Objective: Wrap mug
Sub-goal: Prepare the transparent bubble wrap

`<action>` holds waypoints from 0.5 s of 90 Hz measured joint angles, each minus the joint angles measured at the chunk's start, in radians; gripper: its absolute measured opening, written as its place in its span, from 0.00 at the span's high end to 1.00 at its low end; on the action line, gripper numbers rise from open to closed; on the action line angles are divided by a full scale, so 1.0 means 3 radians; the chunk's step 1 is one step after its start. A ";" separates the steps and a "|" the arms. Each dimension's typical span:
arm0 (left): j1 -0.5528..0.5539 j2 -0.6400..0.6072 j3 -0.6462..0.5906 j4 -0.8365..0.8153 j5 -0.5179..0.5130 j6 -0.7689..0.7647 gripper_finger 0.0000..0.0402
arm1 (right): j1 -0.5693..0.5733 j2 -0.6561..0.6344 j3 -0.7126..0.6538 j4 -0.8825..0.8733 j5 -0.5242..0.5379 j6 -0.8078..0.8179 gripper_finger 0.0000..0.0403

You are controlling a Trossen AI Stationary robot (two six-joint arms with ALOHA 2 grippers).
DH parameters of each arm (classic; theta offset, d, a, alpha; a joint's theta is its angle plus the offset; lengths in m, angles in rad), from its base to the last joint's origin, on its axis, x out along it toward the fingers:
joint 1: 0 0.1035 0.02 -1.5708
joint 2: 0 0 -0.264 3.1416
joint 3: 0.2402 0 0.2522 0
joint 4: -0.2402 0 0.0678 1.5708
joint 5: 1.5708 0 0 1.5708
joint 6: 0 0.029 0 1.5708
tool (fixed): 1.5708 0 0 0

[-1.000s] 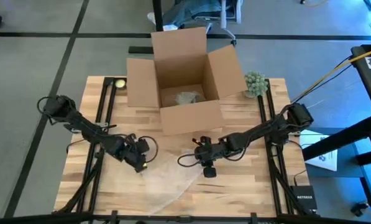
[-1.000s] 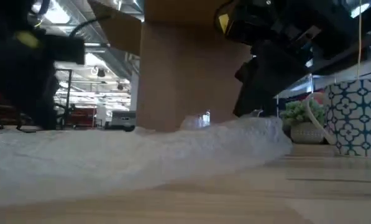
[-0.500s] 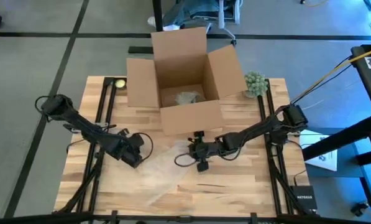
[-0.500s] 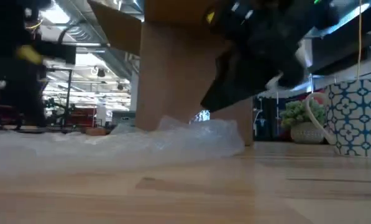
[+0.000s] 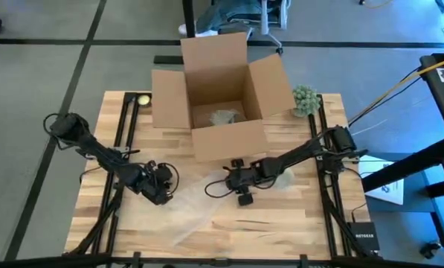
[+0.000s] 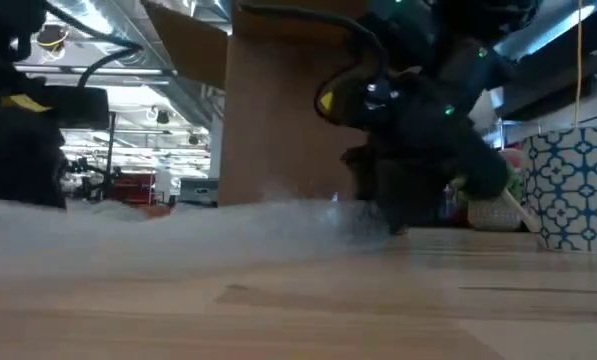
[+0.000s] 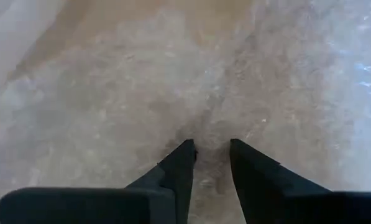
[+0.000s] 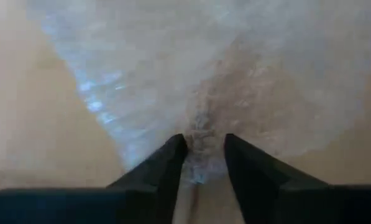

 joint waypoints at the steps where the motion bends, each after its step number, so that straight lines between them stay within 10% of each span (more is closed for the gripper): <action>1: 0.0000 0.0000 -0.0004 -0.0040 -0.0020 -0.0028 0.78 | 0.0000 -0.0002 0.0000 -0.0042 -0.0046 0.0035 0.87; 33: -0.0005 -0.0001 -0.0017 -0.0724 -0.0268 -0.0392 0.78 | 0.0161 -0.0257 -0.0027 -0.0846 -0.1904 0.0854 0.96; 45: -0.0004 0.0002 0.0009 -0.0719 -0.0310 -0.0383 0.78 | 0.0103 -0.0416 0.0245 -0.1137 -0.1927 0.0700 0.99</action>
